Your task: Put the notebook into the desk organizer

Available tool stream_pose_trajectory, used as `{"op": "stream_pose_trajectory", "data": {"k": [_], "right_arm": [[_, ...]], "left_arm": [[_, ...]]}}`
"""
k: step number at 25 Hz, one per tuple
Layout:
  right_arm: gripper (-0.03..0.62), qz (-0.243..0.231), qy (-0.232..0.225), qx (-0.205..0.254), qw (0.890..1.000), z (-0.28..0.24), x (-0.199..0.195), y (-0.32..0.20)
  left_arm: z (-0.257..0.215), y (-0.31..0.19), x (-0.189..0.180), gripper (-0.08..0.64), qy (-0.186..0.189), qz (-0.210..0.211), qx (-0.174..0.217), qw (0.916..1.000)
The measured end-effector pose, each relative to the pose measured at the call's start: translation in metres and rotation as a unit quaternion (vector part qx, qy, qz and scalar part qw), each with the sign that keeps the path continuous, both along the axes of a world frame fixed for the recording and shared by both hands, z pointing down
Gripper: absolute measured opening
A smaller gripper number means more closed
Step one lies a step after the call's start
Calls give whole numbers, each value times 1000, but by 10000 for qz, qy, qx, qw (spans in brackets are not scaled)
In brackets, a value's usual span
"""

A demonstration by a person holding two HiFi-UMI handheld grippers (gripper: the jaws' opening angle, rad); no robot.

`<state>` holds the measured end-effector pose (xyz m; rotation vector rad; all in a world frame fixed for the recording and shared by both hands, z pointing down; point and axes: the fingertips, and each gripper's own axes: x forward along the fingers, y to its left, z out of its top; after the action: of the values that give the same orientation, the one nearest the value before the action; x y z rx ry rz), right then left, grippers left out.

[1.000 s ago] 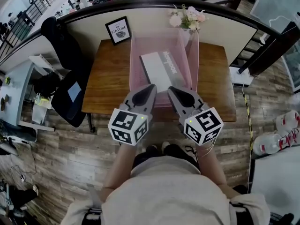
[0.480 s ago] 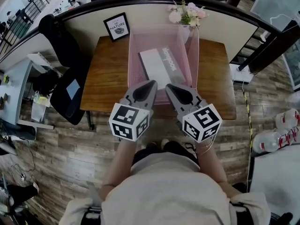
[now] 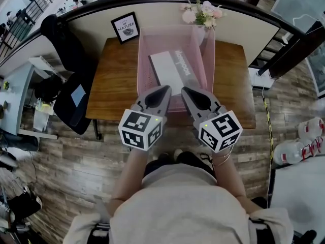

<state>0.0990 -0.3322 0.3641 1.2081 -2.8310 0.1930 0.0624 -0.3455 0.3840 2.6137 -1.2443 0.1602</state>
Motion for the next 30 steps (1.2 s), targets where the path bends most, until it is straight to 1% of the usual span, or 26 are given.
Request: {"op": "stream_pose_trajectory", "data": {"k": [3,6,13,20,25,30], "right_arm": [[12,19,7,-5,10000,0,1,-1],[12,34,30,-12,10000,0,2,-1],[12,19,81,-29,10000,2,1,0],[12,12,103,-9,9999,2,2,0],[12,-27,101,-9,9999,1,1,1],[12,-55,106,-22,9999,3,0,1]], "left_arm": [[-2,0,2,14,-51,10,56,10000],[-4,0,4,14,18,63,31,10000],[-5,2,5,14,28,142,19,9999],[-4,3,4,14,58,130,-18,9999],[-1,3,3,14,151,131,-101,9997],[0,4,2,14,144,113,-122,9998]]}}
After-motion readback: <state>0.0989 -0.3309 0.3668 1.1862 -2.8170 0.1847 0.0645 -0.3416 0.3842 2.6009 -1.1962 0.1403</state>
